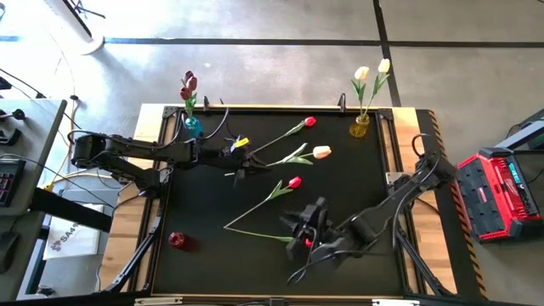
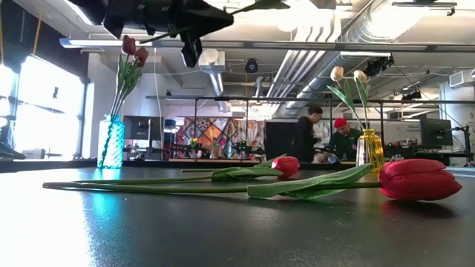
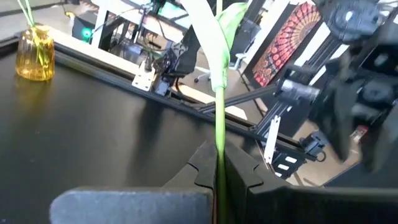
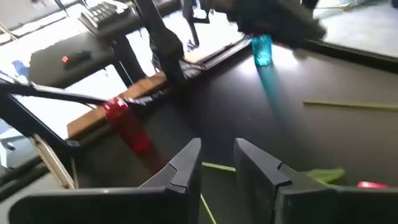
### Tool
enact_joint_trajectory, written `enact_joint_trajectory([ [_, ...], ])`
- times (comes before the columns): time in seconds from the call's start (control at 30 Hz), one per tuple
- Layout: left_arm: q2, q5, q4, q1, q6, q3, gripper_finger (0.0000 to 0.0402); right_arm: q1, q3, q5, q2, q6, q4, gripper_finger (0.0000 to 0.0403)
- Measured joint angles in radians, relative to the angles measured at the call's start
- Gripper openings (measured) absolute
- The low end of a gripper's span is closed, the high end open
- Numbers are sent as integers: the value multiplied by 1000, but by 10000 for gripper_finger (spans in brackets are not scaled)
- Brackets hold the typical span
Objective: Sort flowers into vase by color
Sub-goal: Put the yellow flower into the yellow crystal vase
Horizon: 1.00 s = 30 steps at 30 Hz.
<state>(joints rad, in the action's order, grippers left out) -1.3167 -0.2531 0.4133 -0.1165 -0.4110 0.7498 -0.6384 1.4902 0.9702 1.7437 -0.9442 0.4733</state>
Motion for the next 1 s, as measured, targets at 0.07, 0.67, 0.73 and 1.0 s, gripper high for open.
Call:
enact_joint_trajectory([
  [0.07, 0, 1, 12, 0, 0, 0, 0, -1, 0, 6, 27, -63, 67, 83],
  [0.67, 0, 33, 27, -8, 21, 0, 0, -10, 0, -26, 167, -173, 22, 83],
  [0.73, 0, 33, 27, -8, 28, 0, 0, 1, 0, -50, 167, -108, -44, 83],
  [1.0, 0, -3, 24, -8, 29, 0, 0, 110, 0, -325, 166, 274, -535, 81],
])
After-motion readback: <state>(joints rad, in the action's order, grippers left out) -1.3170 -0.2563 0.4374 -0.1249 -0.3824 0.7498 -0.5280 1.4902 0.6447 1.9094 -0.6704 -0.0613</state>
